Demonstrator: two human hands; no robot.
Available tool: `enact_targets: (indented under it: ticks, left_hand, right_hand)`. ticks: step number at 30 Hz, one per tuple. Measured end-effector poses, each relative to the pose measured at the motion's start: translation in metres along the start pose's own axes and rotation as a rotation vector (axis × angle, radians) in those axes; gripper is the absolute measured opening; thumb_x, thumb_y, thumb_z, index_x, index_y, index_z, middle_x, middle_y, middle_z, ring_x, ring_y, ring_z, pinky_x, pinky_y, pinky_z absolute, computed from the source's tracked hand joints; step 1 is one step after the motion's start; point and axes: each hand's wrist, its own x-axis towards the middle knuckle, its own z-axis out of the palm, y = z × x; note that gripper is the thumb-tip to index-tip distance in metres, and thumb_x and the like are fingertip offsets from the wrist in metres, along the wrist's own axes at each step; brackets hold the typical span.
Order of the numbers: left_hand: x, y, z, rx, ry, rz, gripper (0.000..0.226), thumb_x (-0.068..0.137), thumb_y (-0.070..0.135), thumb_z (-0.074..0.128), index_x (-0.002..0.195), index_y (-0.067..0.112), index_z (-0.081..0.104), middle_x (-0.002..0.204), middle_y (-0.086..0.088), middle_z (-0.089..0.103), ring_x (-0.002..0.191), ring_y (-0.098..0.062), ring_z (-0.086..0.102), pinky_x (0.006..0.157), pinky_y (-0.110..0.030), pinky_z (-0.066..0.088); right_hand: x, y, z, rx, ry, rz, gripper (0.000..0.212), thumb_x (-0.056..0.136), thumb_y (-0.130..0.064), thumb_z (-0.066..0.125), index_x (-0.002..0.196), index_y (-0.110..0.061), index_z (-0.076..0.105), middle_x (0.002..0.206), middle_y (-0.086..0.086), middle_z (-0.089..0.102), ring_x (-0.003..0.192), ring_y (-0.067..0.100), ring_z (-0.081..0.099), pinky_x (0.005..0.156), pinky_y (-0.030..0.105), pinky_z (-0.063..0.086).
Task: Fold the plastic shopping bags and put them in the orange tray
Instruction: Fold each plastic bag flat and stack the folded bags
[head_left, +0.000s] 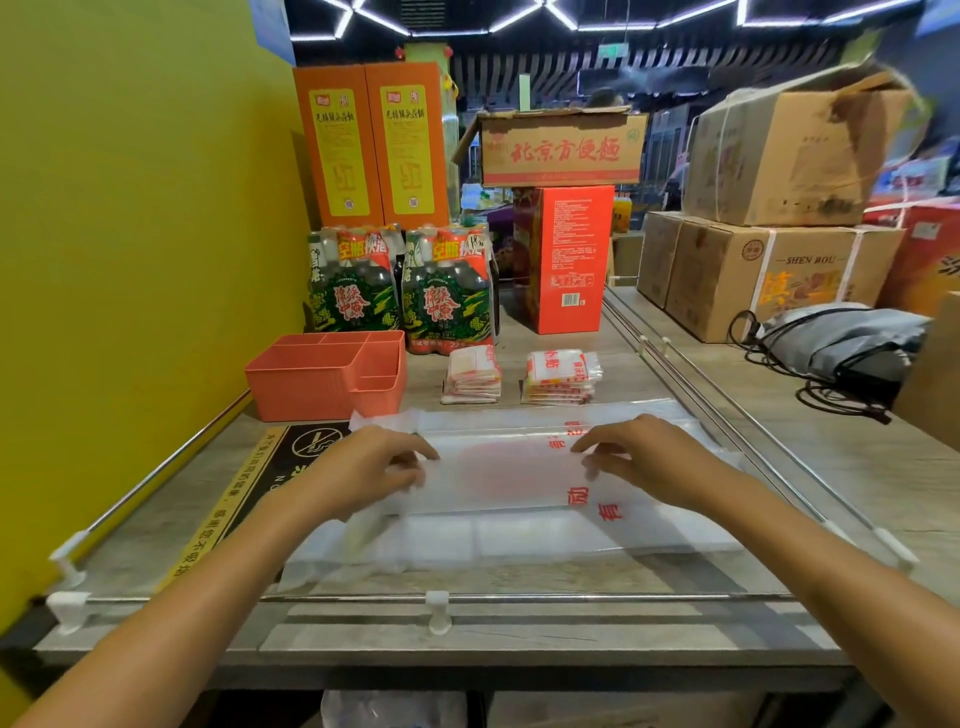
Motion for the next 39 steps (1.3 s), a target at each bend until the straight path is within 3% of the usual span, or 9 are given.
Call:
enact_targets:
  ticks: [4, 8, 11, 15, 21, 25, 29, 37, 39]
  left_hand:
    - [0.003, -0.019, -0.009, 0.045, 0.024, -0.080, 0.026, 0.093, 0.028, 0.070, 0.117, 0.038, 0.068, 0.097, 0.017, 0.070, 0.091, 0.004, 0.063, 0.085, -0.031, 0.057]
    - [0.006, -0.032, -0.010, 0.136, 0.002, -0.139, 0.025, 0.094, 0.030, 0.068, 0.118, 0.038, 0.065, 0.102, 0.012, 0.065, 0.092, -0.003, 0.060, 0.080, -0.027, 0.054]
    - [0.005, -0.042, -0.003, 0.261, -0.001, -0.170, 0.033, 0.096, 0.028, 0.065, 0.127, 0.034, 0.061, 0.123, 0.010, 0.060, 0.107, -0.008, 0.054, 0.085, -0.026, 0.050]
    - [-0.001, -0.030, 0.009, 0.279, 0.054, -0.099, 0.041, 0.098, 0.028, 0.059, 0.138, 0.034, 0.053, 0.147, 0.014, 0.044, 0.132, -0.009, 0.044, 0.104, -0.031, 0.045]
    - [-0.007, 0.019, 0.028, 0.085, -0.114, 0.120, 0.049, 0.101, 0.038, 0.054, 0.148, 0.042, 0.040, 0.152, 0.023, 0.034, 0.139, 0.006, 0.027, 0.118, -0.024, 0.026]
    - [0.001, 0.034, 0.040, 0.079, -0.175, 0.149, 0.053, 0.102, 0.039, 0.052, 0.152, 0.039, 0.035, 0.157, 0.018, 0.034, 0.142, -0.001, 0.031, 0.119, -0.032, 0.030]
    - [0.001, 0.035, 0.049, 0.139, -0.197, 0.165, 0.050, 0.105, 0.038, 0.046, 0.152, 0.041, 0.030, 0.159, 0.015, 0.033, 0.144, -0.006, 0.033, 0.118, -0.034, 0.032]
    - [0.006, 0.015, 0.039, 0.327, -0.112, 0.210, 0.038, 0.101, 0.025, 0.052, 0.138, 0.033, 0.056, 0.139, 0.011, 0.060, 0.123, -0.014, 0.058, 0.099, -0.039, 0.050]
    - [0.002, 0.004, 0.036, 0.340, -0.095, 0.204, 0.038, 0.102, 0.024, 0.052, 0.139, 0.032, 0.056, 0.140, 0.011, 0.060, 0.124, -0.014, 0.058, 0.101, -0.037, 0.050]
  right_hand:
    - [0.014, 0.009, 0.007, -0.045, 0.011, 0.048, 0.024, 0.098, -0.035, 0.063, 0.121, -0.031, 0.069, 0.097, -0.015, 0.076, 0.093, 0.005, 0.068, 0.087, 0.032, 0.056]
    - [0.021, 0.012, 0.021, -0.067, 0.039, 0.076, 0.028, 0.098, -0.034, 0.064, 0.125, -0.031, 0.067, 0.114, -0.009, 0.074, 0.100, 0.009, 0.067, 0.089, 0.031, 0.056]
    - [0.022, 0.012, 0.031, -0.103, 0.068, 0.093, 0.035, 0.097, -0.036, 0.064, 0.132, -0.032, 0.062, 0.127, -0.007, 0.067, 0.111, 0.012, 0.062, 0.093, 0.029, 0.052]
    - [0.022, 0.004, 0.039, -0.184, 0.091, -0.024, 0.046, 0.097, -0.037, 0.063, 0.142, -0.030, 0.055, 0.149, -0.008, 0.051, 0.137, 0.012, 0.044, 0.108, 0.029, 0.041]
    - [0.021, -0.030, 0.050, -0.095, -0.030, -0.281, 0.046, 0.100, -0.037, 0.058, 0.145, -0.033, 0.051, 0.154, -0.012, 0.044, 0.138, 0.009, 0.043, 0.111, 0.027, 0.037]
    - [0.020, -0.046, 0.064, -0.011, -0.218, -0.284, 0.052, 0.104, -0.055, 0.037, 0.153, -0.037, 0.037, 0.162, -0.015, 0.029, 0.147, 0.004, 0.028, 0.120, 0.027, 0.025]
    - [0.016, -0.043, 0.072, 0.115, -0.353, -0.256, 0.055, 0.105, -0.059, 0.029, 0.157, -0.040, 0.025, 0.165, -0.017, 0.019, 0.150, 0.002, 0.016, 0.123, 0.025, 0.012]
    - [0.017, -0.038, 0.079, 0.142, -0.353, -0.188, 0.059, 0.101, -0.068, 0.027, 0.156, -0.044, 0.025, 0.164, -0.021, 0.021, 0.150, 0.004, 0.019, 0.121, 0.030, 0.014]
    - [0.015, -0.037, 0.077, 0.148, -0.354, -0.184, 0.059, 0.102, -0.066, 0.028, 0.156, -0.043, 0.025, 0.164, -0.021, 0.021, 0.150, 0.004, 0.019, 0.120, 0.028, 0.012]
